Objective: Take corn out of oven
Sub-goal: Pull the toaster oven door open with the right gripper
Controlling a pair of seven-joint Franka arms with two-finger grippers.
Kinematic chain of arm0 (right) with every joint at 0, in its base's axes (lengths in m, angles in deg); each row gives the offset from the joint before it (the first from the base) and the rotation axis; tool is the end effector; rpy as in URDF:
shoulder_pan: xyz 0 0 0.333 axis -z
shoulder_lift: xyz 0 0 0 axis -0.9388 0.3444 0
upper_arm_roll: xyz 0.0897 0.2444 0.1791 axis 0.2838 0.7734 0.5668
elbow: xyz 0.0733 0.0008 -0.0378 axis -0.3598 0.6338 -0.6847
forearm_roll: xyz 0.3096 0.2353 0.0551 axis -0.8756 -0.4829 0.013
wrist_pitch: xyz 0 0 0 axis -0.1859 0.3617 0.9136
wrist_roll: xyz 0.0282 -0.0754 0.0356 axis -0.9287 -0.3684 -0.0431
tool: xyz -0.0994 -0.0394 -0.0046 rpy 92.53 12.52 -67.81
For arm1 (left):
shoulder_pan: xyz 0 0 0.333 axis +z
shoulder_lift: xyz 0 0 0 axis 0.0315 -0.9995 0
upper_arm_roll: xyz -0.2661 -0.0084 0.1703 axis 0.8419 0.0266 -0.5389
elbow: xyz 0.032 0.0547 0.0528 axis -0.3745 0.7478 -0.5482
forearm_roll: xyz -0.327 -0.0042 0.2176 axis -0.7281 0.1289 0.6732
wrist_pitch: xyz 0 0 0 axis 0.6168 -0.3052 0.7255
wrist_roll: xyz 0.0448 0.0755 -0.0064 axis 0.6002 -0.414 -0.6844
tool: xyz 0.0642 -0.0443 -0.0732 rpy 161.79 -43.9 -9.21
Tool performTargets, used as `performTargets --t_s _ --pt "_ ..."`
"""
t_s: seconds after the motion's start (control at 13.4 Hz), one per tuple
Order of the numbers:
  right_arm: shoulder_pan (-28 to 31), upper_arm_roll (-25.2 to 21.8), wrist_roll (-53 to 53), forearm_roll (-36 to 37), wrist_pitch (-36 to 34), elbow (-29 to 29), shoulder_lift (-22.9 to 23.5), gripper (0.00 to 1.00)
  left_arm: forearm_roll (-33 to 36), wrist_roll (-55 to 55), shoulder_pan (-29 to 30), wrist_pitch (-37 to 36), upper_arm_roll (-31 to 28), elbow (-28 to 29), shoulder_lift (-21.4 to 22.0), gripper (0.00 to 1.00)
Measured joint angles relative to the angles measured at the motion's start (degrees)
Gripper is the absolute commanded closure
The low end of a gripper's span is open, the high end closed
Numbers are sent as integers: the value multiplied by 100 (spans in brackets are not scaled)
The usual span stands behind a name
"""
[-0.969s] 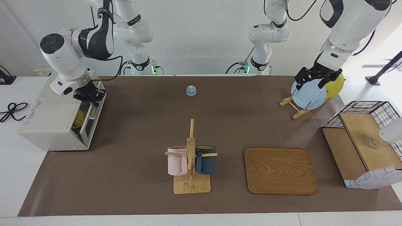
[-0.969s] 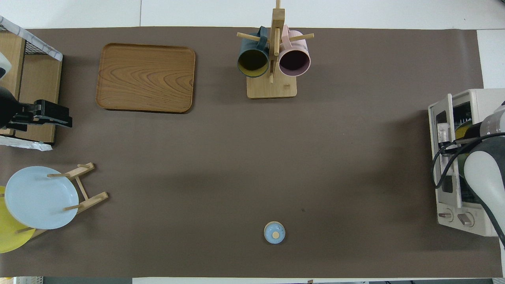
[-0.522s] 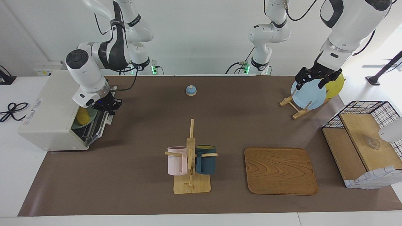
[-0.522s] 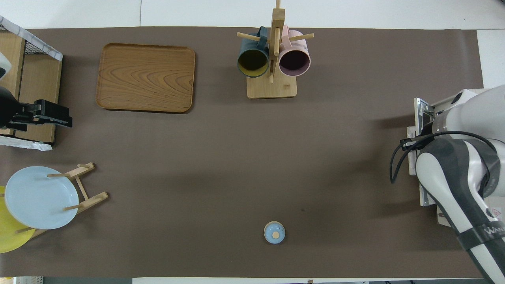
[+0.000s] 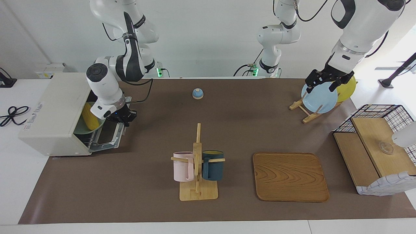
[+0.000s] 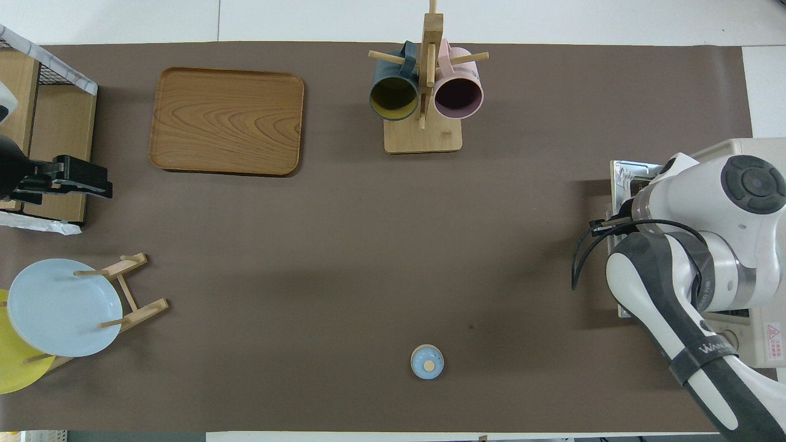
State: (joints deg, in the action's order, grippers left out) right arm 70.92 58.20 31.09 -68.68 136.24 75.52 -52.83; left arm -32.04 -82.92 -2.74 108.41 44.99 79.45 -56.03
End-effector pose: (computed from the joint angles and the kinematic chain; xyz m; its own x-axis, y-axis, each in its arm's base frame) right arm 0.5277 0.0073 0.3499 0.9907 0.1310 -0.0359 0.1319 -0.9910 0.0230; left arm 0.5444 -0.0531 0.6141 0.9998 -0.0014 -0.0217 -0.0011 -0.9999 0.0139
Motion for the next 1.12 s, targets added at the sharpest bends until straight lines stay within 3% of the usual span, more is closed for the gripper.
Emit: performTargets --t_s 0.52,0.97,1.12 --pt "6 20 67 -185 564 166 485 100 0 0 1 0 0 0 0 0" --pt "-480 28 352 -586 557 114 531 100 0 -1 5 0 -2 0 0 0" --pt "-679 29 483 -583 158 -141 482 100 0 -1 10 0 -2 0 0 0"
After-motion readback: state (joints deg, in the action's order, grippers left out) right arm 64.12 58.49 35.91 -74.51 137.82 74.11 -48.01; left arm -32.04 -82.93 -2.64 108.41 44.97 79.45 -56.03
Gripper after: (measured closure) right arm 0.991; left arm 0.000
